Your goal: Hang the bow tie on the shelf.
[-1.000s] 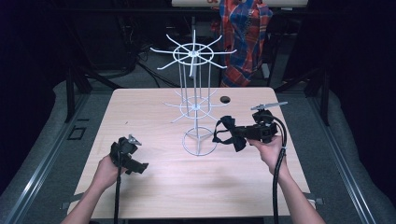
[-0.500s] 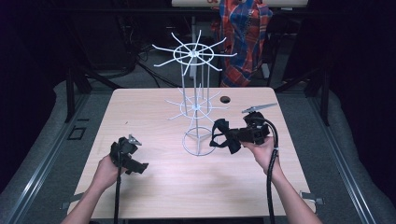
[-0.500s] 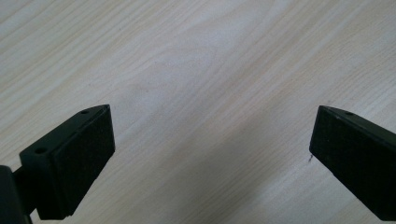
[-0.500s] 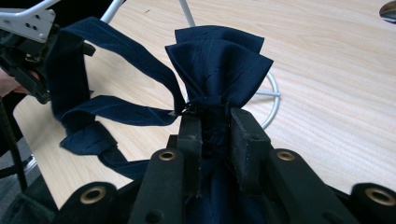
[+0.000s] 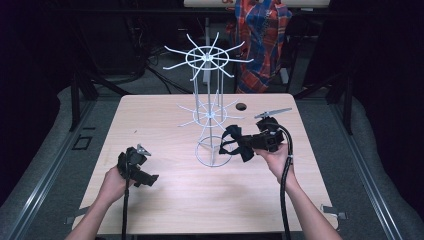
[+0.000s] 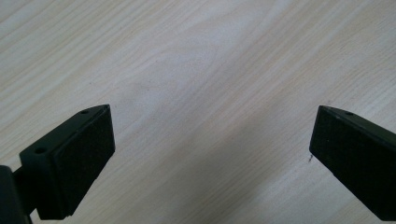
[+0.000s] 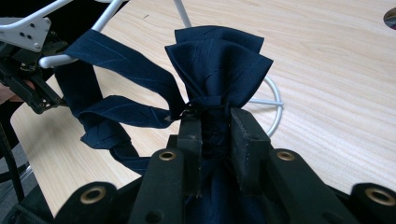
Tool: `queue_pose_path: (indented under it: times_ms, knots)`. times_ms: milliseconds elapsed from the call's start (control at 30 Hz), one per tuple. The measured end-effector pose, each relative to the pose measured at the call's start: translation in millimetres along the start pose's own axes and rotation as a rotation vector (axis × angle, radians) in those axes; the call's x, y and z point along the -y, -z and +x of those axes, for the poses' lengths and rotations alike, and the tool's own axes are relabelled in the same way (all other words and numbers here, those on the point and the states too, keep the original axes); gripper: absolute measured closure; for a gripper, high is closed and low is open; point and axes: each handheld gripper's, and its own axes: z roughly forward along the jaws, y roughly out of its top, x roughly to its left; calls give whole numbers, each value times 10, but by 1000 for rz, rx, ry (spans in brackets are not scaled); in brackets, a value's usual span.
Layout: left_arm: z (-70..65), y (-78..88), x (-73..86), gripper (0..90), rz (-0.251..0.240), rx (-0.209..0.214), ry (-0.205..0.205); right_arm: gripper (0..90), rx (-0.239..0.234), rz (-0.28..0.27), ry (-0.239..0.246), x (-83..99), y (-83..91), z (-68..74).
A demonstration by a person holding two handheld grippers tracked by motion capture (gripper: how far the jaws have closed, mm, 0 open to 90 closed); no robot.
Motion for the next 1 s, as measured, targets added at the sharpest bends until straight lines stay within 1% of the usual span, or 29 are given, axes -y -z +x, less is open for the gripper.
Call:
queue_pose_path:
  times_ms: [67,233,267,533,633,833,867,933,967,1000]
  knots:
    - [-5,3,-4,1,-2,0,-2,749,4,0,-1,-46,-28,7]
    - [8,0,6,2,-4,1,4,749,14,-14,16,-117,-98,41]
    - [13,-3,10,1,-2,0,5,749,17,-9,24,-125,-106,43]
    - [11,-3,9,1,-4,4,4,749,25,-14,31,-160,-186,78]
    - [9,-9,11,1,-8,3,5,750,30,-22,24,-177,-197,77]
    - [-3,-6,6,1,-7,12,-9,747,29,-7,32,-168,-243,94]
    - [-4,-9,7,1,-6,13,-9,746,25,-1,40,-166,-244,88]
    - [-1,-9,11,1,-14,7,-6,746,14,-3,36,-160,-263,92]
    - [9,-2,9,0,-12,5,-2,746,17,-5,42,-156,-275,95]
    - [18,0,12,1,-16,3,6,746,17,5,48,-157,-281,99]
